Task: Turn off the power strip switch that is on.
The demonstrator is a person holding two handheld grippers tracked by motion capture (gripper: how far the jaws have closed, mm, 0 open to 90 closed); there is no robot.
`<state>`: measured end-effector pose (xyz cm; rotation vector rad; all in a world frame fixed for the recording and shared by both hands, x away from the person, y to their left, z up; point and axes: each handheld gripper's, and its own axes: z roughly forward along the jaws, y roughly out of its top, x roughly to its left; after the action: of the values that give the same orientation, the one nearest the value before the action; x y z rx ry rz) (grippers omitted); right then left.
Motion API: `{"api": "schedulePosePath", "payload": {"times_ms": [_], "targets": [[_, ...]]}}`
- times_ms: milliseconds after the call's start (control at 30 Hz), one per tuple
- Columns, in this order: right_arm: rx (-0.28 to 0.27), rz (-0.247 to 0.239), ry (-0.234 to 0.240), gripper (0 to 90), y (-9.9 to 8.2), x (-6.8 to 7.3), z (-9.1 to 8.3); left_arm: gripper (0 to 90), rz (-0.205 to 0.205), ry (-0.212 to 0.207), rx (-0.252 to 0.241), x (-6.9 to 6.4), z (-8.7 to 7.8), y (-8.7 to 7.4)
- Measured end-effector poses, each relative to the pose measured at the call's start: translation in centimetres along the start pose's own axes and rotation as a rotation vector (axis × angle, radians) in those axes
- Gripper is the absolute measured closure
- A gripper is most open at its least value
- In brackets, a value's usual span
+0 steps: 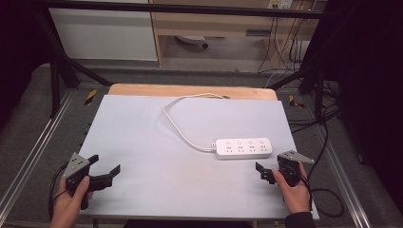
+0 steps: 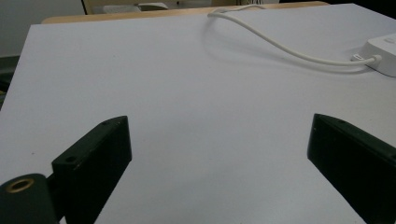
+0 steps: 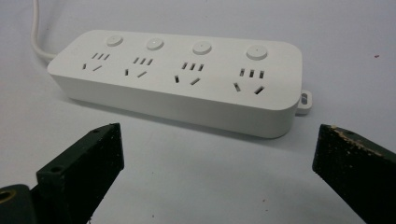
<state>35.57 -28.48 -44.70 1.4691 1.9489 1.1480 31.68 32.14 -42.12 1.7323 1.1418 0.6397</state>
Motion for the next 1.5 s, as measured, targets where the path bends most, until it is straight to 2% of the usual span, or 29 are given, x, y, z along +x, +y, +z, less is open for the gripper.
{"api": "schedulePosePath", "payload": {"times_ms": [200, 467, 800, 1100, 1500], "targets": [[-0.01, -0.009, 0.006, 2.8, 0.2, 0.2, 0.0, 6.0, 0.003, 0.001, 0.001, 0.0, 0.0, 0.0], [-0.052, -0.007, 0.018, 2.7, 0.7, 0.6, 0.0, 5.5, -0.001, -0.003, 0.004, 0.0, 0.0, 0.0], [-0.108, -0.071, 0.007, 2.6, 3.1, 1.5, 0.6, 5.5, -0.007, 0.006, 0.018, 0.1, 0.1, -0.1], [-0.128, -0.068, 0.016, 3.3, 4.7, 1.5, 1.2, 5.5, -0.007, 0.012, 0.016, 0.0, 0.2, -0.1], [-0.136, -0.081, -0.005, 8.4, 6.1, 1.9, 2.7, 5.5, -0.012, 0.016, 0.022, 0.0, 0.2, -0.2]]}}
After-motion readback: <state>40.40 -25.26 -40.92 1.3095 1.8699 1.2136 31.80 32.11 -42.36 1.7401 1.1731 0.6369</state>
